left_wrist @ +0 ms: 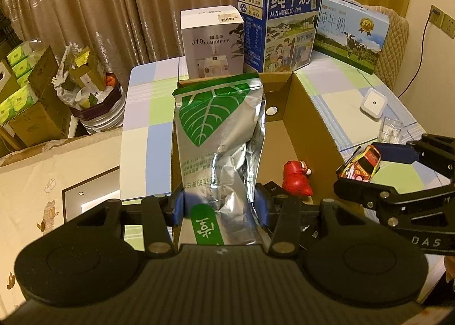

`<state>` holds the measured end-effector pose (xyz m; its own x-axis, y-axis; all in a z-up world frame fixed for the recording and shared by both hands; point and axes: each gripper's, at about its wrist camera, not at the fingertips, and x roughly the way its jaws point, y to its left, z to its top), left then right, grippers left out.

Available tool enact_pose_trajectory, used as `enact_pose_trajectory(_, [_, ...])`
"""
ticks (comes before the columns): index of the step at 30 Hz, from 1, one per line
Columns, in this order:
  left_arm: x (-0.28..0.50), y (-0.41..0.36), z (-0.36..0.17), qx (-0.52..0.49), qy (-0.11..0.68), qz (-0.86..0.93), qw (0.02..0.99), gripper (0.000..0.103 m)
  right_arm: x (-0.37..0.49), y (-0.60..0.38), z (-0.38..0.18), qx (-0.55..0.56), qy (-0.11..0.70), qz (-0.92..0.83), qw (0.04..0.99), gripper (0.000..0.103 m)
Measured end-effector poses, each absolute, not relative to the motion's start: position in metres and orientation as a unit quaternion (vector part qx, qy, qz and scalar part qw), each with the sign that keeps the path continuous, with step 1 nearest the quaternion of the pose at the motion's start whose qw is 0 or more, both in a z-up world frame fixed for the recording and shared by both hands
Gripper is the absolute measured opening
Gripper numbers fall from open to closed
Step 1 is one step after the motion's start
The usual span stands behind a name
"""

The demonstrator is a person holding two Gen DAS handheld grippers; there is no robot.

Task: Organize objects
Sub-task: 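Lower the snack bag into the box with the left tool while the right tool holds the car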

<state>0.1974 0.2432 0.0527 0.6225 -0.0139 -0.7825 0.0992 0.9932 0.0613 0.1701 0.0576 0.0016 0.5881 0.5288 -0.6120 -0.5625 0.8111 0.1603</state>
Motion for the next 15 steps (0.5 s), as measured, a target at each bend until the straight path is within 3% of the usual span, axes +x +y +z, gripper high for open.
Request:
enact_pose_trajectory(2, [0.200,0.243,0.051,0.049,0.434,-0.033,0.899,0.043,0.171,0.057,0.000,-0.024,0.335,0.305,0.891,0.064])
enact_pose_trajectory(4, [0.203,0.244,0.050,0.046,0.428,-0.038,0.902,0.051,0.173,0.057,0.000,-0.024,0.336,0.304,0.891,0.064])
enact_pose_trajectory(5, [0.204,0.245,0.050,0.043,0.425,-0.038,0.903,0.060,0.174,0.057,-0.001,-0.024,0.336,0.303,0.891,0.064])
enact_pose_trajectory(15, [0.193,0.256,0.057,0.039,0.414,-0.008,0.909,0.060,0.173,0.052,-0.001,-0.017,0.338,0.298,0.893,0.064])
